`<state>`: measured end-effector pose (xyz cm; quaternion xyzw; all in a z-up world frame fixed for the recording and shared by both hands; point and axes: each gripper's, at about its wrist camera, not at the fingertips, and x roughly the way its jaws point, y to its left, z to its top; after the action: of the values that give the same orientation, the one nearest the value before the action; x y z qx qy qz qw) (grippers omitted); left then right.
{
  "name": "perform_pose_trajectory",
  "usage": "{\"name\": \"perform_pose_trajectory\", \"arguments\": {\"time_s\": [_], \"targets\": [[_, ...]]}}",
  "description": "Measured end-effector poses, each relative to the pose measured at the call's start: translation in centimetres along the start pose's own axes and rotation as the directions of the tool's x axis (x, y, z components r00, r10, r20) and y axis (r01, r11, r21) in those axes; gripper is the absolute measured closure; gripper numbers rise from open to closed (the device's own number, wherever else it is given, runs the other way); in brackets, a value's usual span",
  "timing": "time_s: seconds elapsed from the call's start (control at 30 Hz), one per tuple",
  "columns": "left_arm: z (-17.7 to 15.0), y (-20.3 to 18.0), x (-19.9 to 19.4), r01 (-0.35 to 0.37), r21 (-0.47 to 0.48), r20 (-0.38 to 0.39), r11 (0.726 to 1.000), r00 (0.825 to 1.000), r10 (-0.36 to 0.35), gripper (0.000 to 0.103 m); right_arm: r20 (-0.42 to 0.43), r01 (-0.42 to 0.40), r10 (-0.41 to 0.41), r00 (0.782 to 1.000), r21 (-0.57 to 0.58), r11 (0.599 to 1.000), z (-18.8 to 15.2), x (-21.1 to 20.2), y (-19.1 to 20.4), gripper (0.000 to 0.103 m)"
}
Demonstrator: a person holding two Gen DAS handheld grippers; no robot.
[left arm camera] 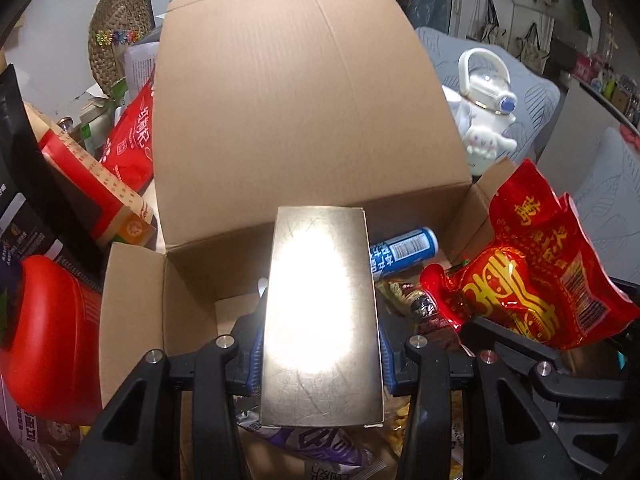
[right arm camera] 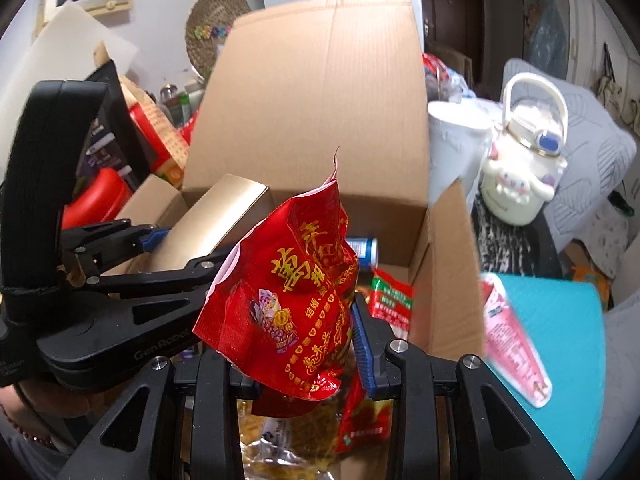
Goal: Organize snacks
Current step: 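Open both tools to drop the gold box and red candy bag inside, then withdraw both tools from the box toward the snacks on the table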
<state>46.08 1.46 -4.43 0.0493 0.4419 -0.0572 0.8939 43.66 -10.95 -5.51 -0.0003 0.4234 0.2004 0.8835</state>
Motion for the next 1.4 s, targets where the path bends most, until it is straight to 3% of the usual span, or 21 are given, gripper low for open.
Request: {"name": "perform_pose_trajectory", "arguments": {"time_s": [0.17,0.4,0.47,0.63,0.73,0.93,1.07,1.3,1.4], "targets": [[-0.1,-0.1,0.9,-0.013,-0.001,-0.037,1.0,0.999,0.013,0.06,-0.017,0.013,-0.013,1.0,0.012,1.0,-0.2,0.3,-0.5,0.069],[-0.4,0.2,3.2,-0.018,-0.023,-0.157,1.0,0.987,0.014,0.059,-0.021,0.018,-0.018,1.0,0.012,1.0,-0.1,0.4,-0.5,0.067],[-0.5,0.2,3.5,-0.023,-0.026,-0.17,0.999,0.985,0.018,0.059,-0.021,0.034,-0.033,0.999,0.013,0.999,-0.1,0.4,-0.6,0.061],[-0.5,0.2,3.6,-0.038,-0.028,-0.191,0.999,0.981,0.032,0.058,-0.005,0.075,-0.075,0.997,-0.004,0.997,-0.1,-0.1,-0.5,0.06],[-0.5,0.1,3.0,-0.044,-0.026,-0.189,0.999,0.981,0.038,0.058,0.006,0.104,-0.104,0.995,-0.005,0.995,-0.3,-0.6,-0.4,0.054],[-0.5,-0.5,0.3,-0.052,-0.022,-0.123,0.998,0.991,0.049,0.057,0.03,0.099,-0.1,0.995,0.023,0.995,-0.2,-2.1,-0.9,0.047],[-0.3,-0.5,-1.7,-0.058,-0.023,-0.067,0.998,0.996,0.056,0.044,0.058,0.104,-0.105,0.993,0.031,0.994,-0.1,-3.3,-1.0,0.044],[0.2,-0.7,-6.4,-0.043,-0.036,0.043,0.998,0.998,0.044,0.044,0.138,0.088,-0.091,0.986,0.031,0.996,-0.3,-6.8,-0.4,0.044],[0.3,-0.3,-8.4,0.002,-0.045,0.097,0.999,0.995,0.002,0.044,0.162,0.099,-0.101,0.982,0.018,0.995,-0.8,-8.7,0.1,0.044]]}}
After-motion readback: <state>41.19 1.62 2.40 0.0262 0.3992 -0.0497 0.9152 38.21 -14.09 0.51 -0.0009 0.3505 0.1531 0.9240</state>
